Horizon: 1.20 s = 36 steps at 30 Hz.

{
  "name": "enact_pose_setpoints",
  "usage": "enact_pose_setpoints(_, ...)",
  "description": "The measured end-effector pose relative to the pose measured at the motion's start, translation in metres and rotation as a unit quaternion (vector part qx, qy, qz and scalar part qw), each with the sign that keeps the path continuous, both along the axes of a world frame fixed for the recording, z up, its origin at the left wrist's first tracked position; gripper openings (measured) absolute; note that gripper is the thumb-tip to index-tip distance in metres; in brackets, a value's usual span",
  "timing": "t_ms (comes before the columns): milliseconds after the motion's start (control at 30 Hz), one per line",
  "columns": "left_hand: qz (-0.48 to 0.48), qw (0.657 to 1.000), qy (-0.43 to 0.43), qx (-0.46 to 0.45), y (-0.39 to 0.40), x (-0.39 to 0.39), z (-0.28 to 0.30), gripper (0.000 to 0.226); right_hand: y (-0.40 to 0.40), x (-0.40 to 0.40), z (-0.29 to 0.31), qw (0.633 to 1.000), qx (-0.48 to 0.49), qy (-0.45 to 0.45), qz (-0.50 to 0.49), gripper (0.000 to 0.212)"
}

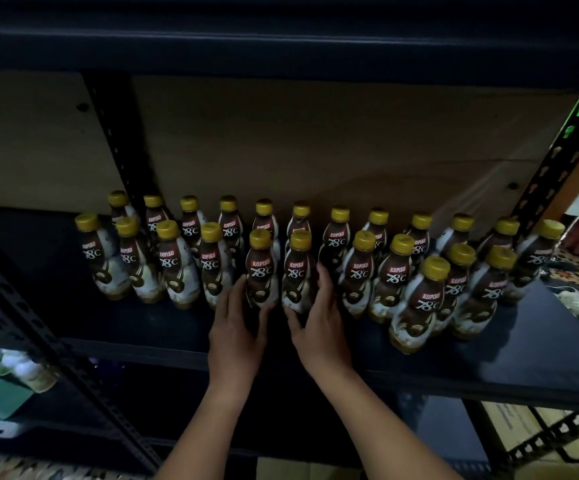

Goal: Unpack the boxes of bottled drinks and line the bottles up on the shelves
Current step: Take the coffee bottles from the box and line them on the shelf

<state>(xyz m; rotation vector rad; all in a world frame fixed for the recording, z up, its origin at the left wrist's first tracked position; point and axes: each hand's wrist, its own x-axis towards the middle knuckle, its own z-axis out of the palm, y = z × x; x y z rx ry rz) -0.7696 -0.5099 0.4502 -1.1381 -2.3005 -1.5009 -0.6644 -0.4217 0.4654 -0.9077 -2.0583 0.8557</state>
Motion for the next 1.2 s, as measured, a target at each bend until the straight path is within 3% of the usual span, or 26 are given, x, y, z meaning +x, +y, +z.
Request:
enact_pose_setpoints(167,0.017,1.0,-0.011,-0.001,0.0027,-0.0002,-0.0008,0.064,0.0036,-0.0034,-0.0021,0.999,0.0,-0.049,-0.01,0.081)
enact_pose_setpoints(567,0.004,0.999,0.018,0.047,0.001,-0.0034,-0.0009,0.058,0.0023,-0.0027,-0.001,0.997,0.004,-0.071,-0.008,0.08)
enact_pose_setpoints(1200,0.011,0.997,0.062,0.037,-0.0004,-0.007,0.0013,0.059,0.001,-0.0019,0.0003,0.998,-0.001,-0.065,-0.008,0.079)
